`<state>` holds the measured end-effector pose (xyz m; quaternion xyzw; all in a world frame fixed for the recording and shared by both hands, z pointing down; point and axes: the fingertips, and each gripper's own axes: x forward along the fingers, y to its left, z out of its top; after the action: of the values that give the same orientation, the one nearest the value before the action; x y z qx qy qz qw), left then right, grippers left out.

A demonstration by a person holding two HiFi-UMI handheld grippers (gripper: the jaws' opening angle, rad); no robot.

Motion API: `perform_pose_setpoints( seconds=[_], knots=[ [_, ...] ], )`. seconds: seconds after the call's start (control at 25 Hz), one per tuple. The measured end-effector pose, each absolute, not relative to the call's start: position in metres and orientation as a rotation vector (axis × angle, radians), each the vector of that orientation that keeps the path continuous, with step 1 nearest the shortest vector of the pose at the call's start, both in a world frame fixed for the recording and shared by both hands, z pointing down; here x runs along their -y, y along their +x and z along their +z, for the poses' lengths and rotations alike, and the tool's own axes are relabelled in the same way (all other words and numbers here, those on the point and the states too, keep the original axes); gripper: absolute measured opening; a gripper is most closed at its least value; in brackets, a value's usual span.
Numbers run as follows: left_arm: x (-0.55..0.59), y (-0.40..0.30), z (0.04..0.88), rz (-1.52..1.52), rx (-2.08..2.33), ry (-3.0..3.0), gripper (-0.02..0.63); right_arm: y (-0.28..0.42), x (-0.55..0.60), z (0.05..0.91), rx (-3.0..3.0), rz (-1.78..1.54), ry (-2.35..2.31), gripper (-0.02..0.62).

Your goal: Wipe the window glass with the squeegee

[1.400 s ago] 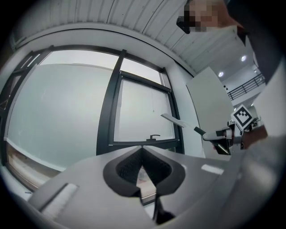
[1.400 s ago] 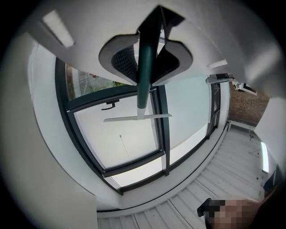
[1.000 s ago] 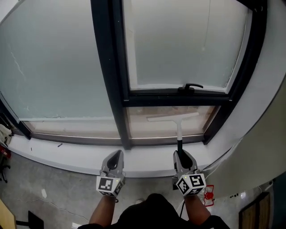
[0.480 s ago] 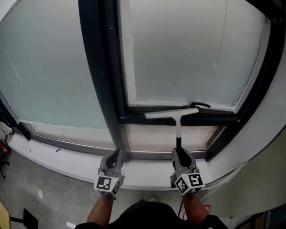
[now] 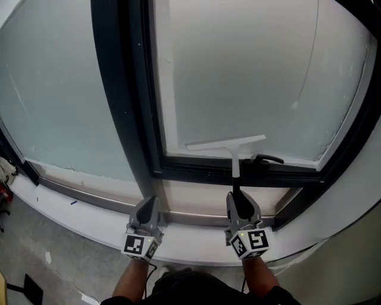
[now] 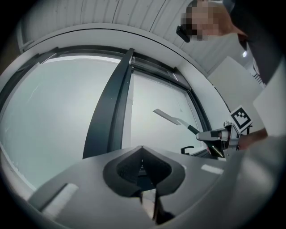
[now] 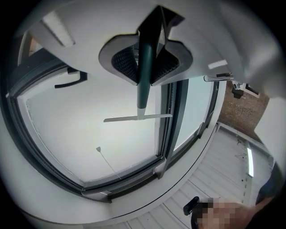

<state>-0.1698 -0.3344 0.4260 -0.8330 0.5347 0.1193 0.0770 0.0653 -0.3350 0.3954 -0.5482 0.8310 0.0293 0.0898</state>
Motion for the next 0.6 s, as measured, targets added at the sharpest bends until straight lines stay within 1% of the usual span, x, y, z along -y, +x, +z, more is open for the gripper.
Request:
perform_pose_setpoints(
  seconds=[0.32, 0.6],
  knots=[
    [0.363, -0.165, 0.388, 0.359, -1.422, -2.486, -0.001, 0.032, 0.385, 0.349, -2.398, 0.231, -1.672, 0.095],
    [0.388, -0.176, 0.393, 0.302, -1.359, -2.526, -0.002, 0.015, 0.422, 0.278, -2.245, 0.411, -1.759, 0.095]
  ],
)
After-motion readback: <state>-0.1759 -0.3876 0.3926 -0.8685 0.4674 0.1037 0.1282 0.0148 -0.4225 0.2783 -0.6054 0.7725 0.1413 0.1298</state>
